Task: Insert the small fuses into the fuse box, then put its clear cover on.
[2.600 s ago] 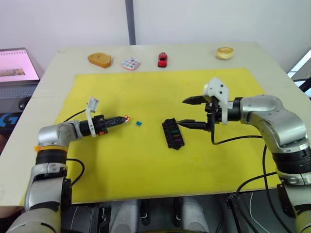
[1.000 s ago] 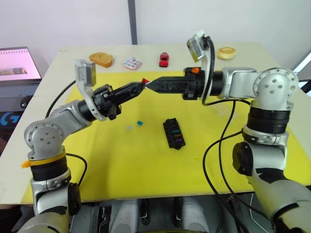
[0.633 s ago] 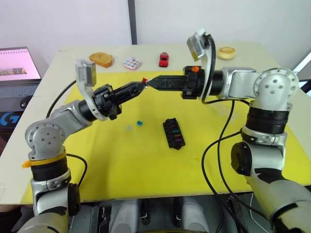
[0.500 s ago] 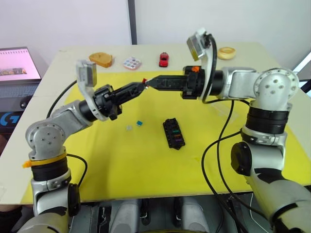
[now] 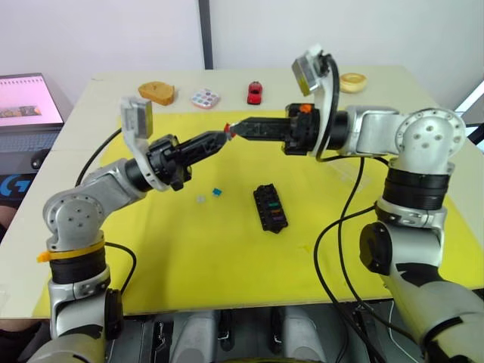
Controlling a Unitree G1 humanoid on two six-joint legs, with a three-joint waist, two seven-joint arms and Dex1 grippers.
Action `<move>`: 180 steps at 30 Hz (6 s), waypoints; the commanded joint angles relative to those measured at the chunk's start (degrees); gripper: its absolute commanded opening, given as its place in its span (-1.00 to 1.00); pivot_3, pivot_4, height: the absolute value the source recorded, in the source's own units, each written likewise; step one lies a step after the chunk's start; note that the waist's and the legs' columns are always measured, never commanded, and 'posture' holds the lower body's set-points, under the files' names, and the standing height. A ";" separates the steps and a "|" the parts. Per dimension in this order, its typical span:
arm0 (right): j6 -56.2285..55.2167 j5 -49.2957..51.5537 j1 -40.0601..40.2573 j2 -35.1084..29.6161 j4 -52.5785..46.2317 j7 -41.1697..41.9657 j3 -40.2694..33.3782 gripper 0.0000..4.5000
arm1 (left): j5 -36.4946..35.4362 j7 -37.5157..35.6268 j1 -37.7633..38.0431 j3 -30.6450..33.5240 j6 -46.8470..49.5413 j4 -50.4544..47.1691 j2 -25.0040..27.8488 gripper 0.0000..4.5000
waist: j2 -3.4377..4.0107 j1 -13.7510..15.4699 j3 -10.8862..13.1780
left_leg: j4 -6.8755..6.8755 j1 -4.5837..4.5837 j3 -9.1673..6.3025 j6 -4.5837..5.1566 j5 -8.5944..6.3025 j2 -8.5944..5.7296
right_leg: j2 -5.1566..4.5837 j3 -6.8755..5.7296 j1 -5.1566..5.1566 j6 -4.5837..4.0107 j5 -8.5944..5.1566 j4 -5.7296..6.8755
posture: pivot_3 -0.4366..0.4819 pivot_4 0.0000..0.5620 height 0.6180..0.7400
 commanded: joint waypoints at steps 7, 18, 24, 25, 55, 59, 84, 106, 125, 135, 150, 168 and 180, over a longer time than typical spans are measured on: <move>-4.44 -0.37 -1.04 -2.88 -2.40 4.38 3.08 -1.00 | -0.27 -2.42 1.96 1.80 -1.18 -1.24 5.63 0.08 | 0.01 -0.10 0.00 | -0.04 0.00 0.01 0.00 0.00 0.00 | 0.00 0.01 -0.04 0.00 0.00 -0.01 | -0.05 -0.47 1.00; -50.49 -28.95 4.85 -21.69 -4.37 41.13 28.09 -1.00 | 17.60 -17.23 9.95 -3.90 -10.98 -6.68 27.88 0.29 | 0.01 -0.03 0.02 | -0.79 0.09 0.20 -0.22 0.10 -0.02 | 0.07 0.05 -0.34 -0.01 0.01 -0.70 | -0.05 -0.47 1.00; -66.01 -38.04 9.73 -21.71 1.89 47.58 31.82 -1.00 | 23.37 -19.59 13.03 -8.15 -15.27 -12.21 30.03 0.29 | 0.00 -0.19 0.05 | -0.96 0.05 0.33 -0.45 0.24 0.13 | 0.13 0.14 -0.33 -0.02 0.01 -0.67 | -0.05 -0.47 1.00; -67.57 -38.96 10.38 -21.34 3.07 47.96 31.88 -1.00 | 23.91 -19.62 13.64 -8.56 -15.69 -12.90 29.77 0.29 | 0.00 -0.19 0.05 | -0.96 0.06 0.30 -0.46 0.24 0.18 | 0.19 0.14 -0.31 -0.03 0.01 -0.68 | -0.05 -0.47 1.00; -74.59 -50.27 13.64 -17.49 11.49 48.68 32.12 -1.00 | 27.51 -19.05 15.62 -12.49 -16.95 -14.09 26.43 0.29 | 0.00 -0.06 0.07 | -0.87 0.09 0.07 -0.54 0.31 0.30 | 0.43 0.13 -0.14 -0.08 0.02 -0.69 | -0.05 -0.47 1.00; -74.72 -50.85 13.61 -17.34 11.70 48.30 32.20 -1.00 | 27.45 -19.12 15.96 -12.14 -16.93 -14.18 26.27 0.29 | 0.00 -0.08 0.07 | -0.87 0.09 0.06 -0.54 0.31 0.30 | 0.44 0.13 -0.13 -0.08 0.01 -0.69 | -0.05 -0.47 1.00; -69.24 -51.62 10.81 -17.32 9.36 49.90 32.31 -1.00 | 25.99 -17.36 16.88 -11.59 -15.48 -15.28 24.91 0.29 | 0.00 -0.03 0.07 | -0.79 0.11 0.02 -0.53 0.33 0.31 | 0.47 0.12 -0.08 -0.08 0.02 -0.65 | -0.05 -0.47 1.00; -71.24 -56.05 12.17 -16.18 10.78 47.68 35.35 -1.00 | 24.54 -16.21 16.66 -11.28 -14.91 -14.52 24.41 0.29 | -0.02 -0.13 0.05 | -0.76 0.15 0.02 -0.49 0.36 0.34 | 0.52 0.12 -0.03 -0.08 0.02 -0.62 | -0.05 -0.47 1.00; -67.48 -54.86 10.03 -15.36 12.19 48.74 34.10 -1.00 | 23.80 -15.40 16.76 -10.79 -14.62 -14.27 23.62 0.29 | -0.02 -0.16 0.04 | -0.78 0.57 0.01 -0.56 0.32 0.38 | 0.53 0.14 0.29 -0.10 0.01 -0.63 | -0.05 -0.47 1.00; -69.96 -58.58 9.73 -14.55 14.04 48.81 37.07 -1.00 | 23.00 -14.96 16.50 -10.90 -14.26 -14.10 23.72 0.29 | -0.01 -0.22 0.05 | -0.78 0.56 0.01 -0.56 0.32 0.38 | 0.53 0.14 0.27 -0.11 0.01 -0.63 | -0.05 -0.47 1.00; -68.71 -58.04 9.39 -14.70 14.84 50.07 36.21 -1.00 | 22.35 -14.01 17.14 -10.31 -13.58 -14.95 23.82 0.29 | -0.02 -0.15 0.04 | -0.83 0.88 0.01 -0.59 0.31 0.39 | 0.51 0.17 0.30 -0.12 0.01 -0.65 | -0.05 -0.47 1.00; -59.40 -51.14 6.74 -14.71 14.18 49.25 30.05 0.08 | 21.90 -14.93 16.42 -10.03 -13.27 -13.61 24.89 0.32 | -0.01 -0.02 0.05 | -0.86 0.80 0.01 -0.59 0.31 0.38 | 0.48 0.17 0.19 -0.13 0.02 -0.65 | -0.05 -0.47 1.00; -60.60 -49.48 13.11 -15.34 9.07 47.73 29.83 -0.99 | 23.97 -15.80 16.00 -10.85 -14.32 -13.71 25.75 0.32 | 0.00 -0.05 0.05 | -0.89 0.77 0.02 -0.59 0.30 0.37 | 0.46 0.17 0.14 -0.13 0.02 -0.65 | -0.05 -0.47 1.00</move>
